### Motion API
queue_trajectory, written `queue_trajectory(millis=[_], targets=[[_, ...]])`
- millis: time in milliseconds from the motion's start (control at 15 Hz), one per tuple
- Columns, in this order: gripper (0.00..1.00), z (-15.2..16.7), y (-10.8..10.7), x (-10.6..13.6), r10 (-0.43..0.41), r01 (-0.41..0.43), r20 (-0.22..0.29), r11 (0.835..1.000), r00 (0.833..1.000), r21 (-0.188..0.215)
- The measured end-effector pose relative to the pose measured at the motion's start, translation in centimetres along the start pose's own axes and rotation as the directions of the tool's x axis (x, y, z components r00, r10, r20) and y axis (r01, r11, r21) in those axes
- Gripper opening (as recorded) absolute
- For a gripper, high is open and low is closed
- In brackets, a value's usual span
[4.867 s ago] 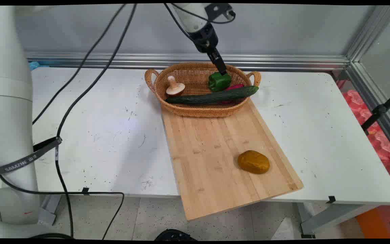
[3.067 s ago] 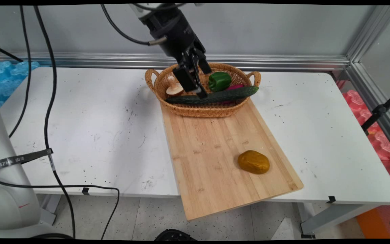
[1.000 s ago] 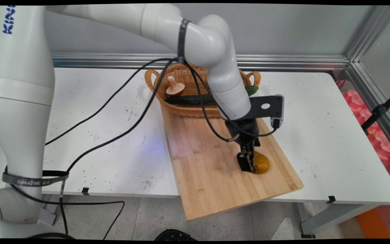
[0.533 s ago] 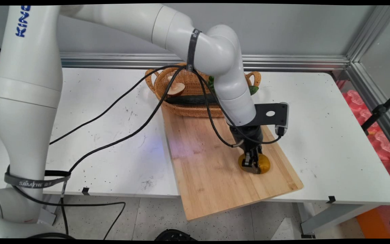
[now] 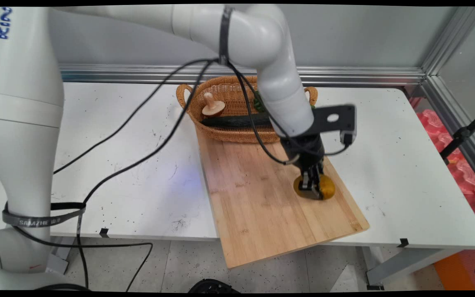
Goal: Place the picked object in the vegetable basket
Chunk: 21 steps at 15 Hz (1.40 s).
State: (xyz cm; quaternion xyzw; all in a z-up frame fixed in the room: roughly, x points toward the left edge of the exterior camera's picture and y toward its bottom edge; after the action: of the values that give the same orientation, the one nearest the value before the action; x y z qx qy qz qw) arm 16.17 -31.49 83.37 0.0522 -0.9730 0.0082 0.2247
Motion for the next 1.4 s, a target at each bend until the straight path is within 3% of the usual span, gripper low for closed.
queue_trajectory(millis=[400, 667, 1000, 1333, 1400], targets=[[0.00, -6.5, -0.5, 0.1, -0.089, 0.091, -0.036, 0.993, 0.995, 0.079], [0.00, -11.7, -1.6, -1.2, -0.215, 0.223, -0.066, 0.959, 0.974, 0.172], [0.00, -16.4, -4.0, -3.7, -0.372, 0.389, -0.112, 0.875, 0.921, 0.288], [0.00, -19.4, -6.8, -6.5, -0.524, 0.550, -0.180, 0.745, 0.833, 0.376], [0.00, -19.7, -7.1, -6.9, -0.541, 0.568, -0.189, 0.727, 0.820, 0.385]])
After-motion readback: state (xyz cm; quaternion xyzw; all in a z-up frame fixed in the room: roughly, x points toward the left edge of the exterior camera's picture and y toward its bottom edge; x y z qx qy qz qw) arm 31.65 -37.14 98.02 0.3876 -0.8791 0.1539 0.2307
